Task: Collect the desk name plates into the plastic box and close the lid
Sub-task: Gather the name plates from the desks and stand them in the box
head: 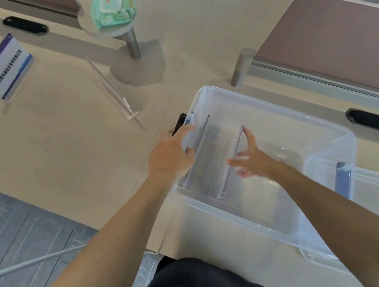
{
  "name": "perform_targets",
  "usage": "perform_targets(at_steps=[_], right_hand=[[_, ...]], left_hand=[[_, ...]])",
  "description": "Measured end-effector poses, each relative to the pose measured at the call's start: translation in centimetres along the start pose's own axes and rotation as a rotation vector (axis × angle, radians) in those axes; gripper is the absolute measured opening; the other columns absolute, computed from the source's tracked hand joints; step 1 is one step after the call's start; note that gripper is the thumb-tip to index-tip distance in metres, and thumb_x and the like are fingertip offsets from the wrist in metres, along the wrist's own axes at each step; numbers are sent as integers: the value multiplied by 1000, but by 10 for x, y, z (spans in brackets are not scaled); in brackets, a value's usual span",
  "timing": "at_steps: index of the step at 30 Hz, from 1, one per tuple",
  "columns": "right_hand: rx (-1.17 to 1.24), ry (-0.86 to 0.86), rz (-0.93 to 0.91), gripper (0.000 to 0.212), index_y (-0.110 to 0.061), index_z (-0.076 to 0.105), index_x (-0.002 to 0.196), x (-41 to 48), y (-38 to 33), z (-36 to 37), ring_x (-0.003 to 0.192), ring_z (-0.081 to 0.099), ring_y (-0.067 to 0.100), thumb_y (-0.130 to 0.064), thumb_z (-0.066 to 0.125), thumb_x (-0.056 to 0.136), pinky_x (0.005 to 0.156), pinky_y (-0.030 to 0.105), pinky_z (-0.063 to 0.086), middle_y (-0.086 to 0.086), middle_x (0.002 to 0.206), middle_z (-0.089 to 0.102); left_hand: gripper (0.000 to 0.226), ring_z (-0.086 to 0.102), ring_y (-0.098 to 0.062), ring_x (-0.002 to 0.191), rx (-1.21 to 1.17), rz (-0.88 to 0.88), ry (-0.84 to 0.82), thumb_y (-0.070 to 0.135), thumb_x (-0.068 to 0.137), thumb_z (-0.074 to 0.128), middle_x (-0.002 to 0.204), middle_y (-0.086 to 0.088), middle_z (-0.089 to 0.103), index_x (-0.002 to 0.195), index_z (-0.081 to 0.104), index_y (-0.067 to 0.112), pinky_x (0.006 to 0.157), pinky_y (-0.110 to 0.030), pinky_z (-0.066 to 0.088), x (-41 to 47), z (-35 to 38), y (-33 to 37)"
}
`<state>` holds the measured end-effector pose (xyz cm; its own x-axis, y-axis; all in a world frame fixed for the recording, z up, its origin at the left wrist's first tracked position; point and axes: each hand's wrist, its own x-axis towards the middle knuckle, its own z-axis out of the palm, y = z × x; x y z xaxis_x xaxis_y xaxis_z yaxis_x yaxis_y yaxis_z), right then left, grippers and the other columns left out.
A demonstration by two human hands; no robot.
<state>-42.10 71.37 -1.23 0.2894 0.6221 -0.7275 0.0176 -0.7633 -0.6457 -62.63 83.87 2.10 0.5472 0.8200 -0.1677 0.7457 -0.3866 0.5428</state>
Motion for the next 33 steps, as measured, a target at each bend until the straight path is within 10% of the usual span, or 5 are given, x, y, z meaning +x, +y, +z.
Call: perform_targets(at_steps=[9, 33], right_hand=[[150, -93, -127, 123, -68, -12, 141, 1, 14, 17, 150, 19, 31, -43, 83, 65, 86, 40, 58, 5, 166, -1], [191, -118, -142, 114, -60, -11, 146, 10, -12, 43, 148, 22, 35, -29, 78, 81, 100, 56, 49, 7, 166, 0]], left_hand=[[52, 60, -20, 82, 87, -5, 29, 26, 86, 53, 118, 4, 50, 130, 41, 51, 73, -35, 53, -2, 2, 3], [50, 61, -20, 80, 107, 9, 30, 25, 88, 53, 127, 3, 51, 131, 40, 47, 74, -39, 56, -1, 3, 1]])
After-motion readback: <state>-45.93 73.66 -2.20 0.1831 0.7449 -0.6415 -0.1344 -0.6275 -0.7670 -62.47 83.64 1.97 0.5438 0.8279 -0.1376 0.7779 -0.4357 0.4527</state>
